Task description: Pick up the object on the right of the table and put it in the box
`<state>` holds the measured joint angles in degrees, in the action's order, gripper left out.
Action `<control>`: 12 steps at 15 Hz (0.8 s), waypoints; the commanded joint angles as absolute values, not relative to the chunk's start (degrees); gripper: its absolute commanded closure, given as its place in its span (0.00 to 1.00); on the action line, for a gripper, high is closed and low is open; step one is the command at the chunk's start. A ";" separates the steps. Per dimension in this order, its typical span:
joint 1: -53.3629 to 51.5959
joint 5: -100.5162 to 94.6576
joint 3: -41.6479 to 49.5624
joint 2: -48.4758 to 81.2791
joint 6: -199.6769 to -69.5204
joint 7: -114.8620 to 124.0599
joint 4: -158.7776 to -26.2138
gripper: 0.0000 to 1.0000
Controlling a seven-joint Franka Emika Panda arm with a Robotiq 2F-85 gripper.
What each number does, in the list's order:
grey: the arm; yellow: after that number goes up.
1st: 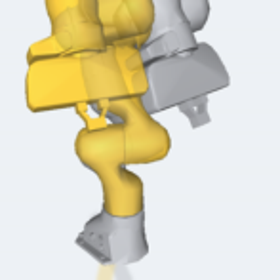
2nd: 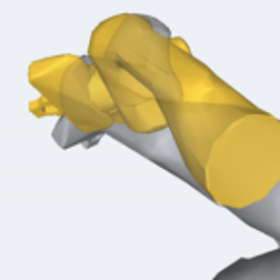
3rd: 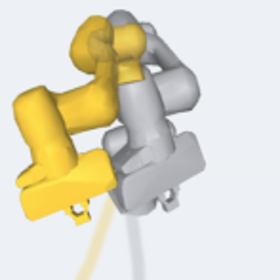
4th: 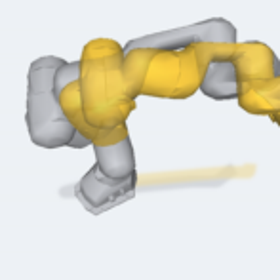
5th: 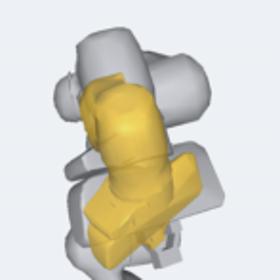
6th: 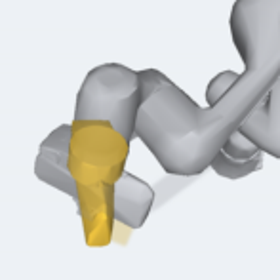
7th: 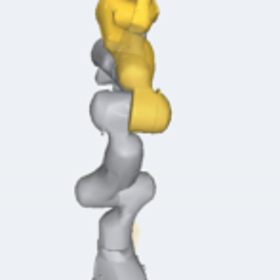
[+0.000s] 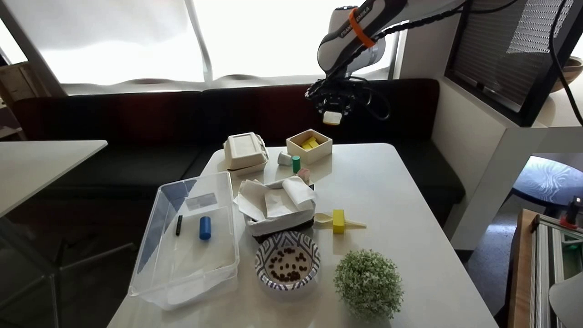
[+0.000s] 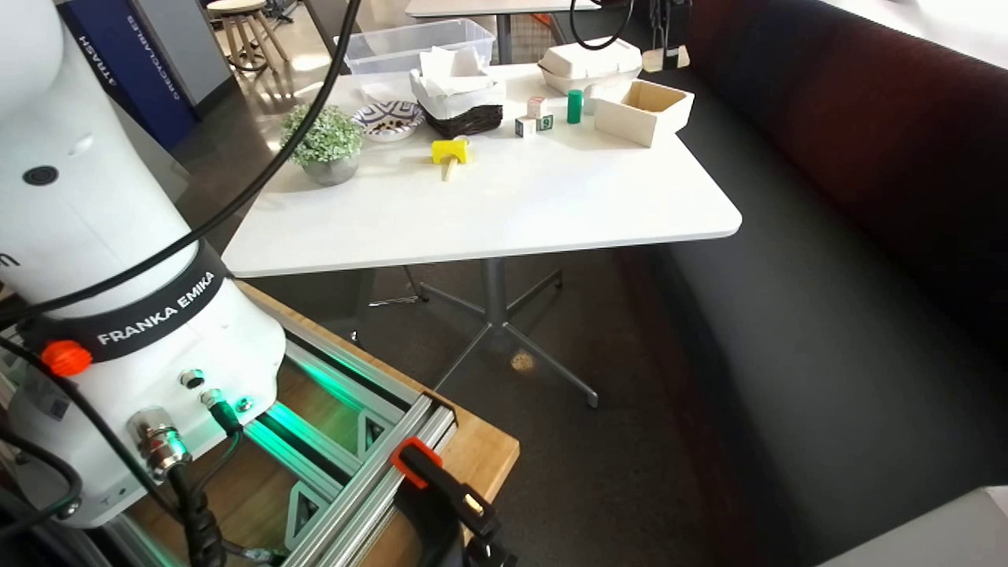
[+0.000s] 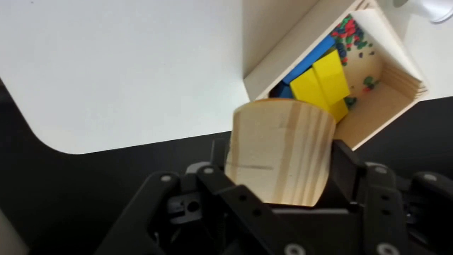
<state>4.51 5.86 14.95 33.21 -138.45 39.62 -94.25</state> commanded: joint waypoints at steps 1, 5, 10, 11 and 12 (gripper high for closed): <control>4.55 7.12 12.51 35.43 -141.61 40.07 -92.54 0.53; 5.00 8.55 11.15 39.37 -145.25 41.04 -89.43 0.53; 5.79 11.64 10.11 44.48 -147.30 40.90 -85.20 0.53; 5.92 12.06 9.92 45.43 -148.05 40.58 -84.45 0.53; 6.01 12.41 9.78 46.14 -148.62 40.53 -83.82 0.53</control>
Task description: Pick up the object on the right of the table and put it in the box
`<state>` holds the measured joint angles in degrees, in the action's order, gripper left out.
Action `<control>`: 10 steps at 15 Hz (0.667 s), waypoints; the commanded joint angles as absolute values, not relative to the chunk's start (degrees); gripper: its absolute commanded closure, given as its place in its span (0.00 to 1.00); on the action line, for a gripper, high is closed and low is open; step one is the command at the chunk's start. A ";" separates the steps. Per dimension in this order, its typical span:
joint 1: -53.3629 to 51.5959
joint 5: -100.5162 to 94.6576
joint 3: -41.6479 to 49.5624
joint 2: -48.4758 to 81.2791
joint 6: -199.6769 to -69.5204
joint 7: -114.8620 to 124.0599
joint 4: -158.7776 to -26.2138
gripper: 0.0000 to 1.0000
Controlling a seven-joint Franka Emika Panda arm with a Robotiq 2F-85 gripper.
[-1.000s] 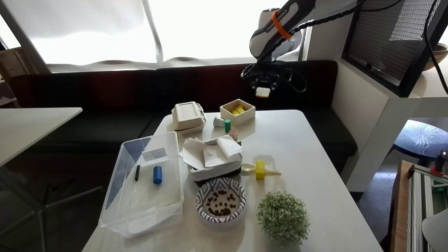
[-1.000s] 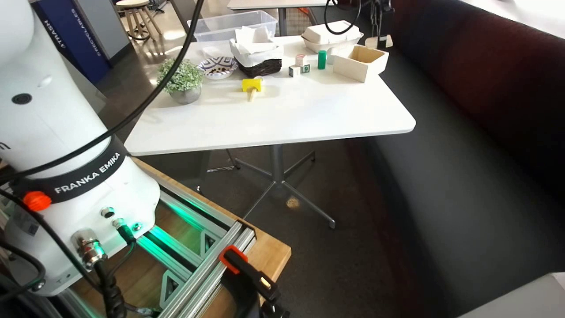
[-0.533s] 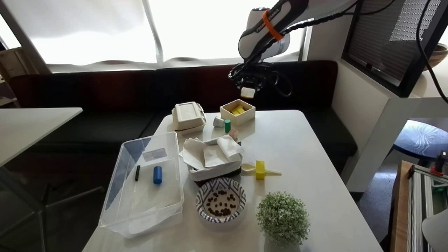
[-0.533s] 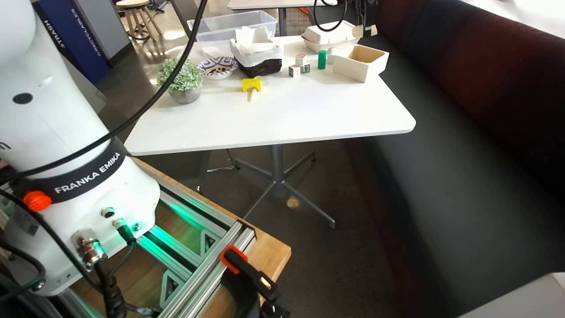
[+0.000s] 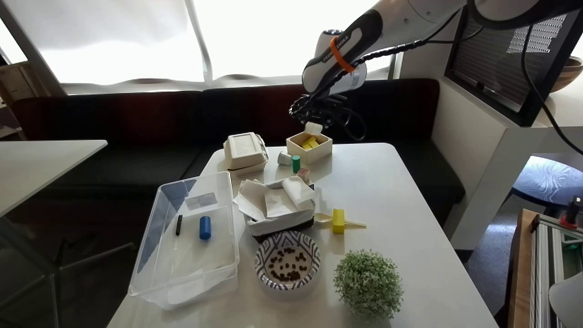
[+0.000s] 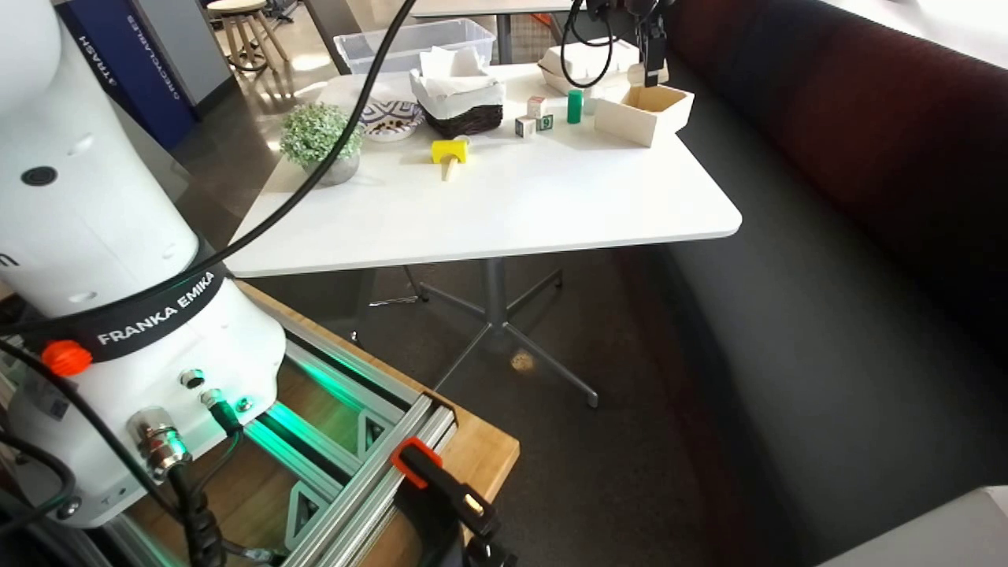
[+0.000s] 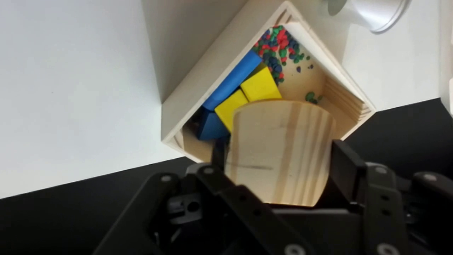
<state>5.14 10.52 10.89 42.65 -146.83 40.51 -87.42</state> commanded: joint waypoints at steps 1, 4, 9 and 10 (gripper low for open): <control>6.00 12.55 9.79 46.67 -148.87 40.64 -83.33 0.53; 5.57 12.59 10.24 45.42 -147.93 40.96 -84.21 0.01; 2.78 10.11 13.19 36.48 -140.64 44.41 -91.71 0.00; 2.14 8.46 14.23 34.26 -136.70 45.09 -93.47 0.00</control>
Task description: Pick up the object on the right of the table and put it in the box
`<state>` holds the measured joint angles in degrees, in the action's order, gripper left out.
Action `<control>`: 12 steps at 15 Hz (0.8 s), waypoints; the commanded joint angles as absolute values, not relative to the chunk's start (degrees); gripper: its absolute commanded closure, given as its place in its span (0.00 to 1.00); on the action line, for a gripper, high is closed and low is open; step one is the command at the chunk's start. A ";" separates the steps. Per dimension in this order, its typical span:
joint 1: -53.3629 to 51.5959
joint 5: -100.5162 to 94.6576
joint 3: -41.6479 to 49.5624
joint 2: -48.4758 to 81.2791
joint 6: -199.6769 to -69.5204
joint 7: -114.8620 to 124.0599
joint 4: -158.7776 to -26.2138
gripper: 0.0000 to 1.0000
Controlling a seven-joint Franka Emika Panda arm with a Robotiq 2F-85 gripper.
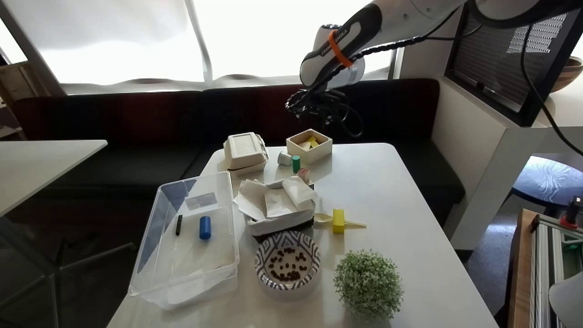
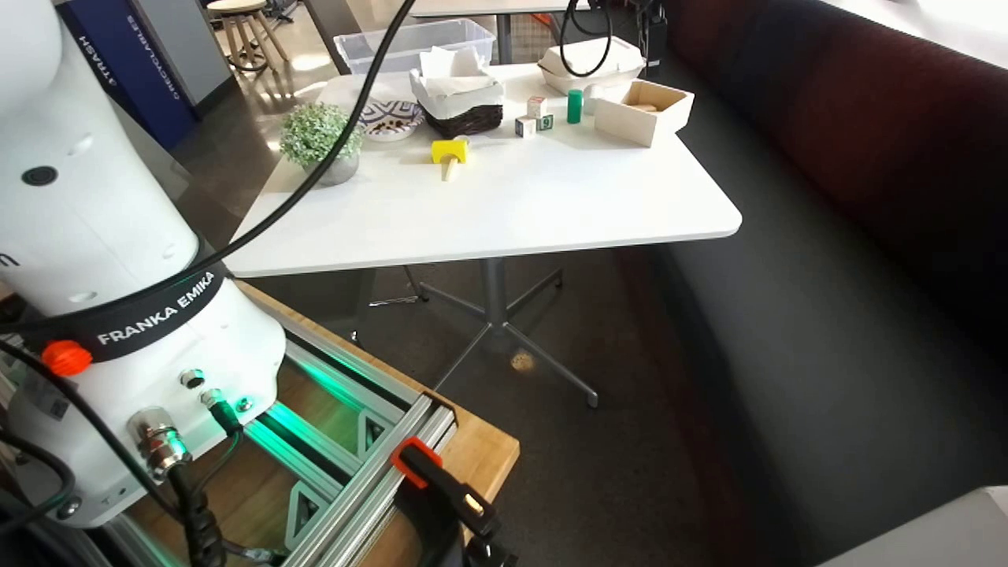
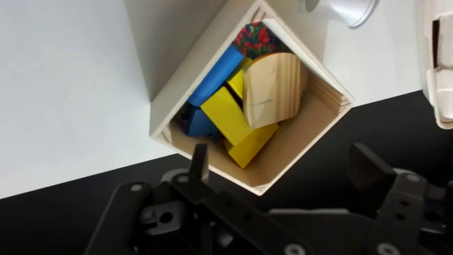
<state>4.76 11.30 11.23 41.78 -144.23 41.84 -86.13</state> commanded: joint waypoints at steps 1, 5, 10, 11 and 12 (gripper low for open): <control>1.29 5.89 15.66 31.81 -133.24 45.59 -95.60 0.00; 1.89 -2.79 15.93 22.11 -120.41 39.54 -101.90 0.00; 2.93 -7.84 13.78 11.27 -111.04 27.97 -110.06 0.00; 3.70 -6.13 13.93 16.63 -111.74 31.79 -103.72 0.00; 3.75 -6.53 13.55 14.71 -111.02 30.23 -105.50 0.00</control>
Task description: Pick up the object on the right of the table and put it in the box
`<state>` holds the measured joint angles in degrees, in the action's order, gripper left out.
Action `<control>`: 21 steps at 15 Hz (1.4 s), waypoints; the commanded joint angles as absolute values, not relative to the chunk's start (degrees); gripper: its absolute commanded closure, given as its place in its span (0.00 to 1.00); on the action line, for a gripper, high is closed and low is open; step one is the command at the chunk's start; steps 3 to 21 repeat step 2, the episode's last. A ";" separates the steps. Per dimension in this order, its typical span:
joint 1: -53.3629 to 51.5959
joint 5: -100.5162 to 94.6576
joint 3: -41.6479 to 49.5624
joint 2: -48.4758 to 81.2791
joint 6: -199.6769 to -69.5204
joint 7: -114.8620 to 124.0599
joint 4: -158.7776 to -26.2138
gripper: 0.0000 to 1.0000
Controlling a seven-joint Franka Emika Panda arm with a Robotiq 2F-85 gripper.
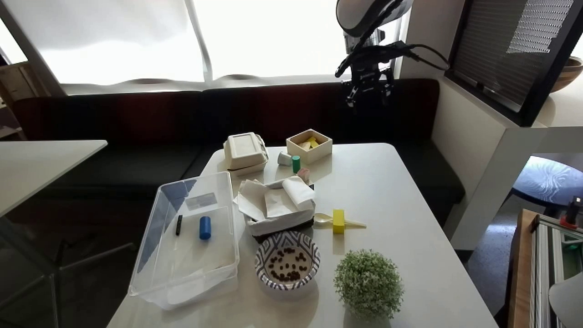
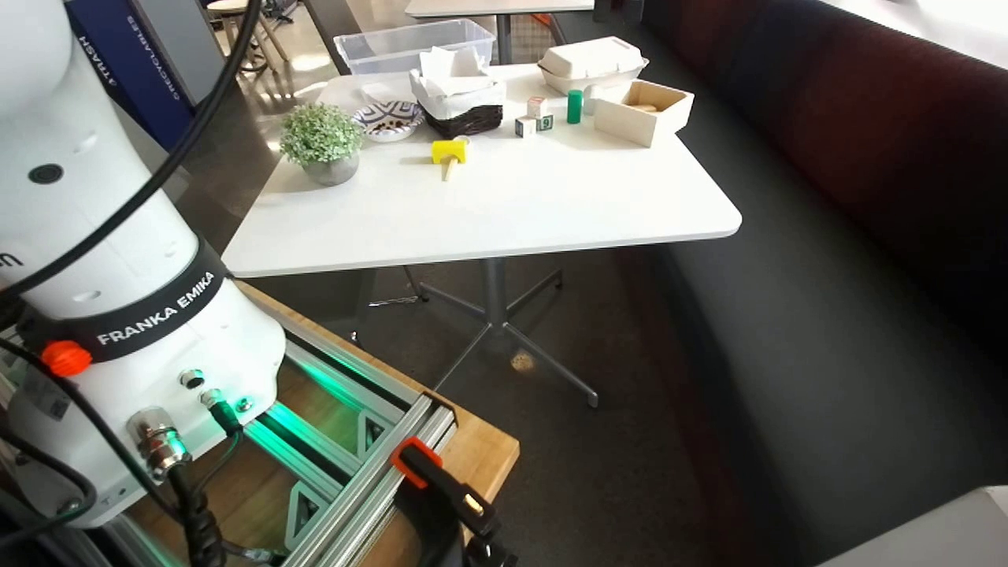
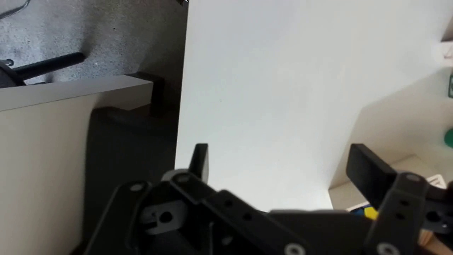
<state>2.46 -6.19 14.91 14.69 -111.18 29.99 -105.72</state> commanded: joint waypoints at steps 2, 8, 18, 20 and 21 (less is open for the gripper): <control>3.83 -6.89 13.11 12.56 -110.92 29.10 -107.77 0.00; 3.83 -6.89 13.11 12.56 -110.92 29.10 -107.77 0.00; 3.83 -6.89 13.11 12.56 -110.92 29.10 -107.77 0.00; 3.83 -6.89 13.11 12.56 -110.92 29.10 -107.77 0.00; 3.83 -6.89 13.11 12.56 -110.92 29.10 -107.77 0.00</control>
